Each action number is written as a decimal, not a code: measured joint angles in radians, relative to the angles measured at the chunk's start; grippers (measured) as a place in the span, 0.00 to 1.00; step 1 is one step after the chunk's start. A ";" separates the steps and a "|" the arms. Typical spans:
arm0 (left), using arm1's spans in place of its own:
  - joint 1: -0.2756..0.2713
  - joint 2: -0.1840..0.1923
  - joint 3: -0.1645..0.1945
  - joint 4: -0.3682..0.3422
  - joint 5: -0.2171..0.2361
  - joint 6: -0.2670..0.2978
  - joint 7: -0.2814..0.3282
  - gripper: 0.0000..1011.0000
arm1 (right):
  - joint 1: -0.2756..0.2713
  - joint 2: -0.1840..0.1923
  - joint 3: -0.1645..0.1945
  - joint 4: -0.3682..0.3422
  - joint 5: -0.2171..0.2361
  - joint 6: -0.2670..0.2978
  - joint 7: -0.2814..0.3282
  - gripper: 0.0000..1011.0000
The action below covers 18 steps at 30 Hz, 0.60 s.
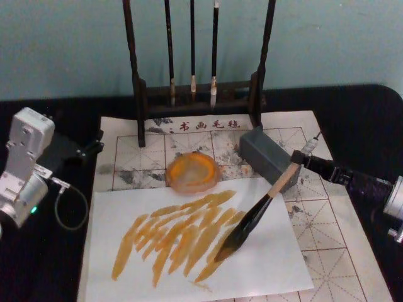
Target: Pick up the brush from the inkstone, write on the paper, then place the brush back to its original position.
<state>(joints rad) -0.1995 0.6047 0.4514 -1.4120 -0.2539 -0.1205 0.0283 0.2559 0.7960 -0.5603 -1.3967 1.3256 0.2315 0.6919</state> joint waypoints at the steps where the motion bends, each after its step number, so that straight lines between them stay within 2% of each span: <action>1: 0.000 0.000 0.000 0.000 0.000 0.000 0.000 0.99 | -0.001 0.000 0.003 0.001 0.000 -0.001 -0.003 0.19; 18: 0.000 0.000 0.000 0.000 0.000 0.000 0.000 0.99 | -0.005 -0.003 0.029 0.011 -0.003 -0.007 -0.015 0.19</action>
<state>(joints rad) -0.1995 0.6047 0.4514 -1.4119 -0.2539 -0.1205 0.0283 0.2505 0.7926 -0.5317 -1.3854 1.3227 0.2241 0.6772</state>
